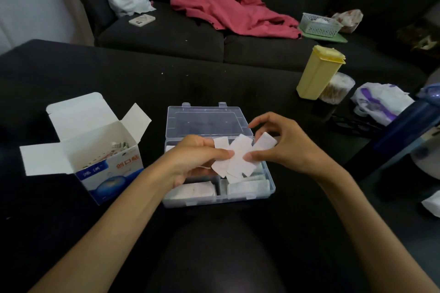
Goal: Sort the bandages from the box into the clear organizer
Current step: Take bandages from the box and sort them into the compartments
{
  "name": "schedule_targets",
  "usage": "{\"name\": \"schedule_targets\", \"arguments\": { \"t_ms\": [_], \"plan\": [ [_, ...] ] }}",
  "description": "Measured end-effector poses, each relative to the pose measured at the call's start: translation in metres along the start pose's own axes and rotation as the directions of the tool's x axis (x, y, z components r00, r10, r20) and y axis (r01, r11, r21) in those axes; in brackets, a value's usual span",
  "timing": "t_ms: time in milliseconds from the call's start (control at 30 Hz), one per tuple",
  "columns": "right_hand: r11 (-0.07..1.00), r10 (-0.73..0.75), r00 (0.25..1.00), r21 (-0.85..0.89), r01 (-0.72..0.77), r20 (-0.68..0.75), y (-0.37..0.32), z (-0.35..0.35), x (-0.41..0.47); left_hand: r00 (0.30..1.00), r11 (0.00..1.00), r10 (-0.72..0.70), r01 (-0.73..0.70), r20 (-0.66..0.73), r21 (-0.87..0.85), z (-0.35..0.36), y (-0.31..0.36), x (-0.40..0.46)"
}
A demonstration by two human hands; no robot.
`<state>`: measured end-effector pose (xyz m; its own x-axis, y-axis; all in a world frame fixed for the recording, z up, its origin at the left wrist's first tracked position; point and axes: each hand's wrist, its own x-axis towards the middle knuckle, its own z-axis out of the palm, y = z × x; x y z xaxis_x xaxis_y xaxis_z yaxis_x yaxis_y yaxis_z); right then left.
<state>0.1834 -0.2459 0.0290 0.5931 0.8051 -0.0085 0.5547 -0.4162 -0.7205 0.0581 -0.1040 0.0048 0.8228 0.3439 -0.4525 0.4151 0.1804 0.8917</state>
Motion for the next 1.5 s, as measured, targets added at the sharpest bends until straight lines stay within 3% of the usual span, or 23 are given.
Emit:
{"name": "schedule_targets", "arguments": {
  "t_ms": [167, 367, 433, 500, 567, 600, 733, 833, 933, 1100, 1233, 1367, 1500],
  "plan": [
    [0.997, -0.065, 0.994, -0.045, 0.069, 0.091, 0.004, 0.005, 0.002, 0.996, 0.996, -0.014, 0.006, 0.090, 0.086, 0.000, 0.000, 0.000],
    [0.993, -0.098, 0.995, 0.062, 0.099, -0.013, -0.001, 0.012, 0.002, 0.998, 0.996, 0.047, -0.051, 0.050, 0.072, 0.001, -0.003, -0.001],
    [0.994, -0.049, 0.992, 0.087, 0.060, -0.120, -0.001, 0.018, 0.004, 0.997, 0.997, 0.081, -0.081, -0.005, 0.000, 0.004, -0.004, -0.001],
    [0.960, 0.115, 0.976, 0.274, -0.061, -0.184, 0.000, 0.026, 0.006, 0.989, 0.990, 0.124, -0.129, -0.082, -0.063, 0.007, -0.005, 0.000],
    [0.822, 0.311, 0.946, 0.526, -0.218, -0.094, -0.001, 0.034, 0.006, 0.975, 0.979, 0.163, -0.179, -0.153, -0.094, 0.010, -0.006, 0.002],
    [0.781, 0.345, 0.937, 0.570, -0.253, -0.056, -0.001, 0.039, 0.005, 0.968, 0.975, 0.181, -0.200, -0.176, -0.098, 0.012, -0.007, 0.002],
    [0.778, 0.351, 0.925, 0.596, -0.201, -0.147, 0.000, 0.052, 0.004, 0.955, 0.961, 0.218, -0.246, -0.202, -0.126, 0.016, -0.011, 0.002],
    [0.758, 0.367, 0.918, 0.620, -0.201, -0.151, 0.000, 0.050, 0.006, 0.978, 0.957, 0.154, -0.183, -0.141, -0.225, 0.015, -0.007, 0.003],
    [0.776, 0.346, 0.932, 0.591, -0.219, -0.109, 0.002, 0.038, 0.007, 0.992, 0.939, 0.107, -0.121, -0.061, -0.323, 0.011, -0.001, 0.001],
    [0.824, 0.295, 0.955, 0.511, -0.245, -0.018, 0.008, 0.021, 0.003, 0.996, 0.988, 0.074, -0.079, -0.046, -0.130, 0.007, -0.004, 0.003],
    [0.833, 0.285, 0.958, 0.486, -0.264, 0.033, 0.005, 0.027, 0.003, 0.981, 0.983, 0.163, -0.170, -0.105, -0.067, 0.012, -0.008, 0.004],
    [0.882, 0.258, 0.966, 0.407, -0.238, 0.008, 0.002, 0.034, 0.004, 0.919, 0.949, 0.316, -0.311, -0.236, 0.057, 0.013, -0.013, 0.007],
    [0.978, 0.091, 0.994, 0.184, -0.101, 0.060, 0.006, 0.016, -0.004, 0.932, 0.939, 0.324, -0.295, -0.165, 0.176, 0.006, -0.009, 0.005]
  ]
}}
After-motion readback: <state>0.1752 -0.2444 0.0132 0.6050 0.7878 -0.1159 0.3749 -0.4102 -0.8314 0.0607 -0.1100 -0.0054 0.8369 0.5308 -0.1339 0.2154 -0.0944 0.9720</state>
